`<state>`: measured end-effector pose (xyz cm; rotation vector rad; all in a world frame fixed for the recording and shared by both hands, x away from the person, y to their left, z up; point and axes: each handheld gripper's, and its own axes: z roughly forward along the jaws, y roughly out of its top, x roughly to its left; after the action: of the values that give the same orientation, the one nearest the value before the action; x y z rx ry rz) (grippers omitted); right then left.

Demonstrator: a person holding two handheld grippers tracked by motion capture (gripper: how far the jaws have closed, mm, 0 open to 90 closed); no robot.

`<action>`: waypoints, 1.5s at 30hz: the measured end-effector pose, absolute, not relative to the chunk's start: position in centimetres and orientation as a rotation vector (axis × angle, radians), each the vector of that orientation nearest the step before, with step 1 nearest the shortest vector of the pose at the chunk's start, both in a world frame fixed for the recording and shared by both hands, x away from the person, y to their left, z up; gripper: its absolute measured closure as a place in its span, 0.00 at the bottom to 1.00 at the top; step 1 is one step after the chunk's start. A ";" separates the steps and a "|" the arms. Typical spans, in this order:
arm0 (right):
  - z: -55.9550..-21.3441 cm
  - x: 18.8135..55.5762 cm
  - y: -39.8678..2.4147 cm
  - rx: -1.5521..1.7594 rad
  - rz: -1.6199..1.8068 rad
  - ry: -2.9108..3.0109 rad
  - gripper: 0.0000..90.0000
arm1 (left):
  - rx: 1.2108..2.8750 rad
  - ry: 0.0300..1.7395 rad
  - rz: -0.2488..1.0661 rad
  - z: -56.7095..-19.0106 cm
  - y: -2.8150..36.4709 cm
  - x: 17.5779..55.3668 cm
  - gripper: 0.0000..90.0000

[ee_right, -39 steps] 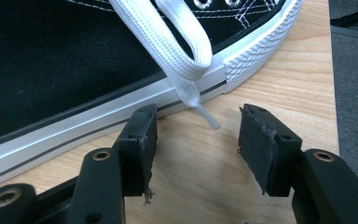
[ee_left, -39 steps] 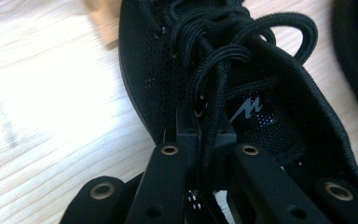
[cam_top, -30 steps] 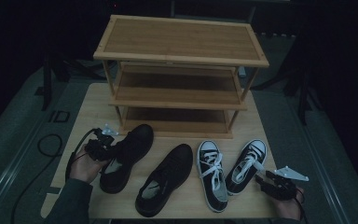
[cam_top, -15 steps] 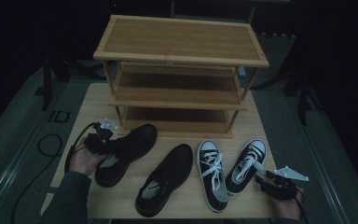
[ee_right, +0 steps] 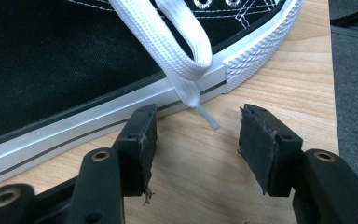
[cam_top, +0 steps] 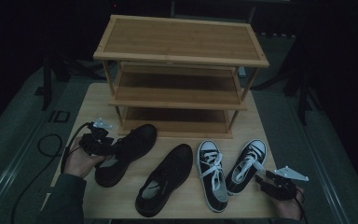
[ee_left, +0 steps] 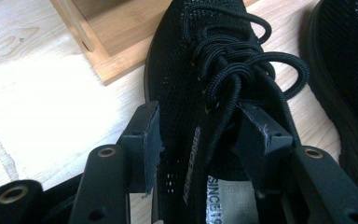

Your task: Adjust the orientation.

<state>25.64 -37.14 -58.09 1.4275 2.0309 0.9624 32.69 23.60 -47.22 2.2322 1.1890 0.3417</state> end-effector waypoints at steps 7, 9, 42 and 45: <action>-58.1 25.7 -37.2 1.429 0.961 2.029 0.50 | 2.187 1.171 0.401 -46.1 23.7 32.0 0.58; -58.1 25.7 -37.2 1.429 0.963 2.030 0.50 | 2.181 1.163 0.399 -45.7 23.6 31.9 0.58; -58.1 25.7 -37.2 1.426 0.962 2.033 0.49 | 2.227 1.044 0.396 -42.8 22.2 30.8 0.58; -58.1 25.7 -37.2 1.426 0.962 2.033 0.49 | 2.239 1.025 0.392 -42.8 21.8 30.6 0.58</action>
<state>25.70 -37.21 -58.10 1.4259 2.0333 0.9617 30.61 21.77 -42.77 2.2390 1.0251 0.3917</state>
